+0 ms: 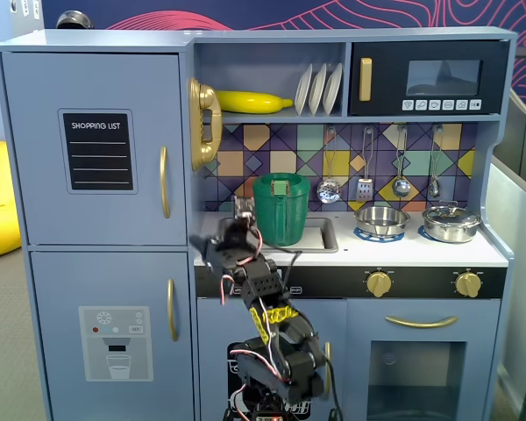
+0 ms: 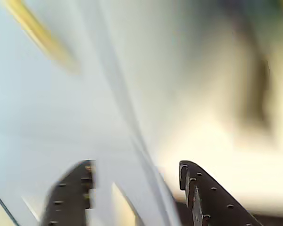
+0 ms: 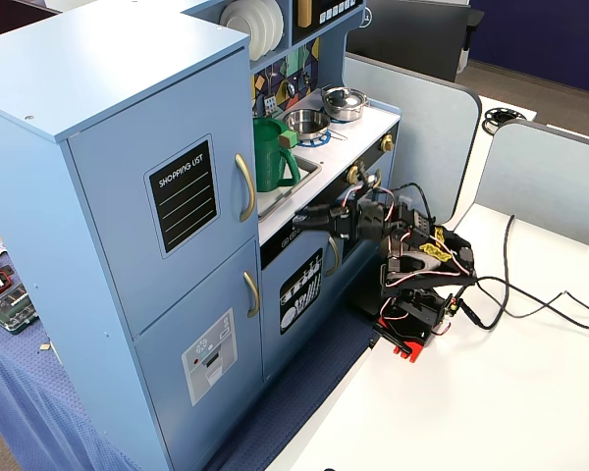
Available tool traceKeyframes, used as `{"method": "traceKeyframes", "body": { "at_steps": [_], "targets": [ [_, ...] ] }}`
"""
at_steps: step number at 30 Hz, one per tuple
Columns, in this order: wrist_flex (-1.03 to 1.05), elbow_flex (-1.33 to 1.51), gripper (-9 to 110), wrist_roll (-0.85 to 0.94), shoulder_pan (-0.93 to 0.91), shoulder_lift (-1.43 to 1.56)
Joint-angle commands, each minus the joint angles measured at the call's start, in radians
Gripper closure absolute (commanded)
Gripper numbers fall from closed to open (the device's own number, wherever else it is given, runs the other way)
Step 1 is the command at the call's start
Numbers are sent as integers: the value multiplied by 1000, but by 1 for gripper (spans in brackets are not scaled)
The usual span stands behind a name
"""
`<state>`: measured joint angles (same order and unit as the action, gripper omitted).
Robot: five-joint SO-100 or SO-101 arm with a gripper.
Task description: Open the left cabinet door
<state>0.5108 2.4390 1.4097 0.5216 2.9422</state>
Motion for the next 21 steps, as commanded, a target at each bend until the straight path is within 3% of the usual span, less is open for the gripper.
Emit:
{"method": "traceKeyframes", "body": {
  "at_steps": [1,8,21],
  "targets": [
    [-143,-156,81,80,46,-100],
    [-307,-288,82,238,103,-288],
    [-433,-491,79,298,120,-600]
  ]
}}
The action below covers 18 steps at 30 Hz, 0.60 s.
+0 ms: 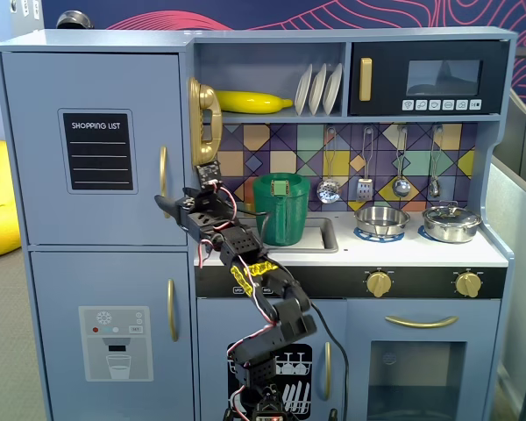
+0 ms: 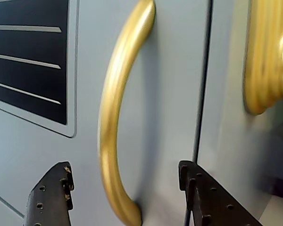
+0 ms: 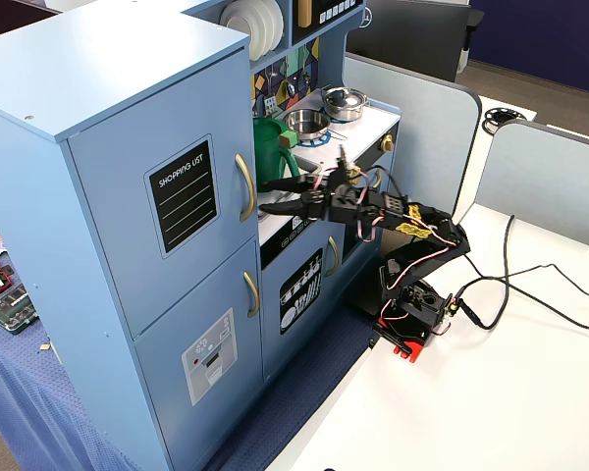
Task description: Open the left cabinet door
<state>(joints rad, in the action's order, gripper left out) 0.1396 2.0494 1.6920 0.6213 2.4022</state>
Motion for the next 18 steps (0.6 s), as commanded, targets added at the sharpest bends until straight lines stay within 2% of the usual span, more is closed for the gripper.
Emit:
{"method": "traceKeyframes", "body": {
  "at_steps": [1,8,18],
  "targets": [
    [-78,-107,79,18,31,-78],
    [-94,-156,81,43,121,-141],
    [-31,-107,82,49,318,-8]
  ]
}}
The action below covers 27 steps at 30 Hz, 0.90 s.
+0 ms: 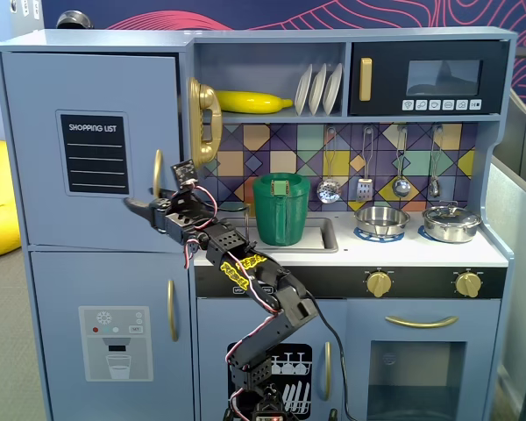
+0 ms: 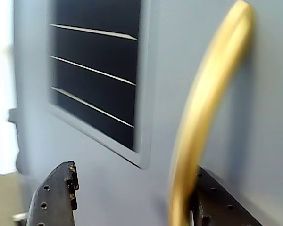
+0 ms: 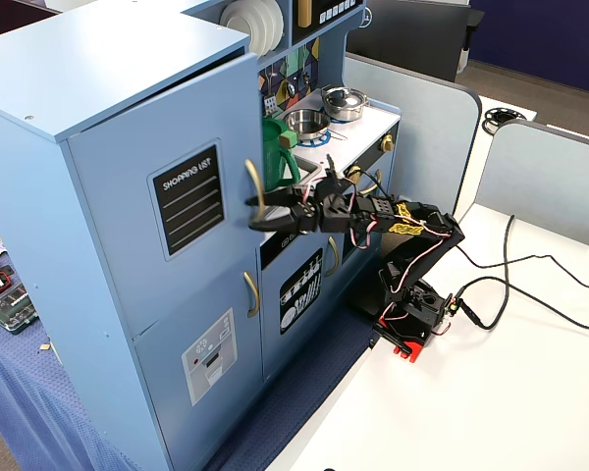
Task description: Open the left cabinet door
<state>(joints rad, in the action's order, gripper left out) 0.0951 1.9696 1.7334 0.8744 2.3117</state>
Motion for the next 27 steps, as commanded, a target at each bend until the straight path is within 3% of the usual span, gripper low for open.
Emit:
{"method": "traceKeyframes", "body": {
  "at_steps": [1,12,19,27],
  "targets": [
    [32,-18,82,0,81,109],
    [210,115,83,-15,167,400],
    [396,167,84,-98,-3,604],
    [359,193,88,-232,-230,591]
  ]
}}
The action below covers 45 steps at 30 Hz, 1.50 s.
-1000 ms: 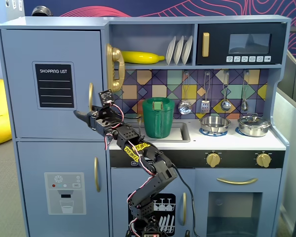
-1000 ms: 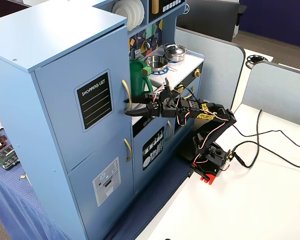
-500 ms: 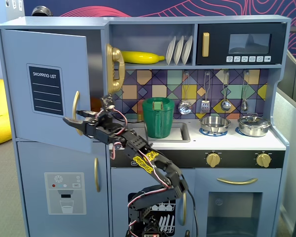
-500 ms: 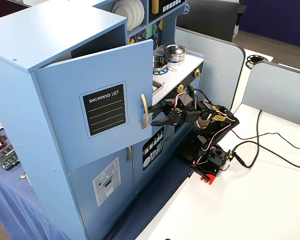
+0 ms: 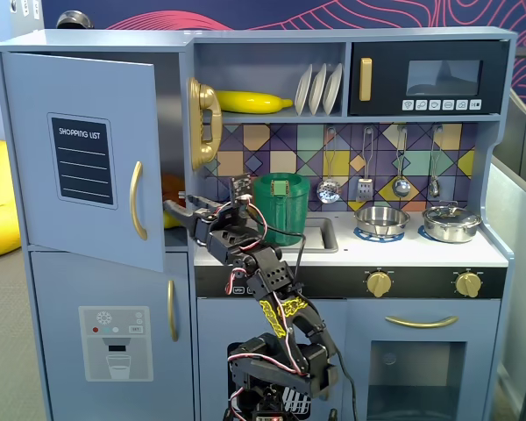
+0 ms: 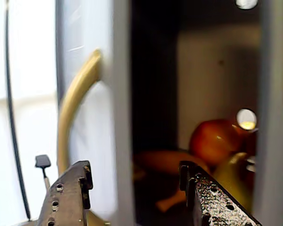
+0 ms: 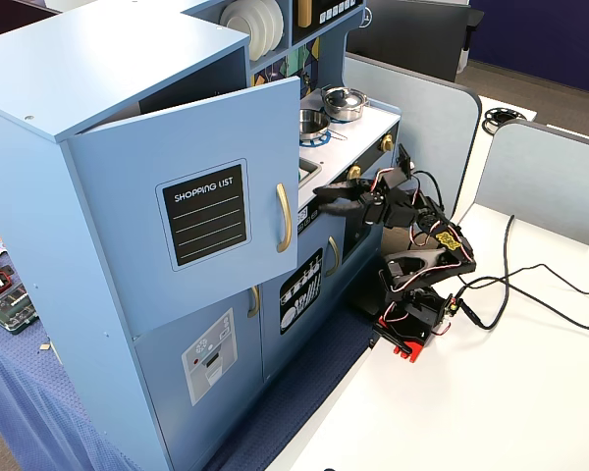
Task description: Open the left cabinet door
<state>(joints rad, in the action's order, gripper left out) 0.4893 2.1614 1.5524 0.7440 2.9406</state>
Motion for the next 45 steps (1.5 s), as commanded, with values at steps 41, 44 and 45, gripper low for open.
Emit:
{"method": "traceKeyframes", "body": {
  "at_steps": [41,44,45],
  "targets": [
    [-301,173,101,46,238,-230],
    [-201,232,101,-25,69,-173],
    [-146,247,101,-43,18,-150]
  ]
}}
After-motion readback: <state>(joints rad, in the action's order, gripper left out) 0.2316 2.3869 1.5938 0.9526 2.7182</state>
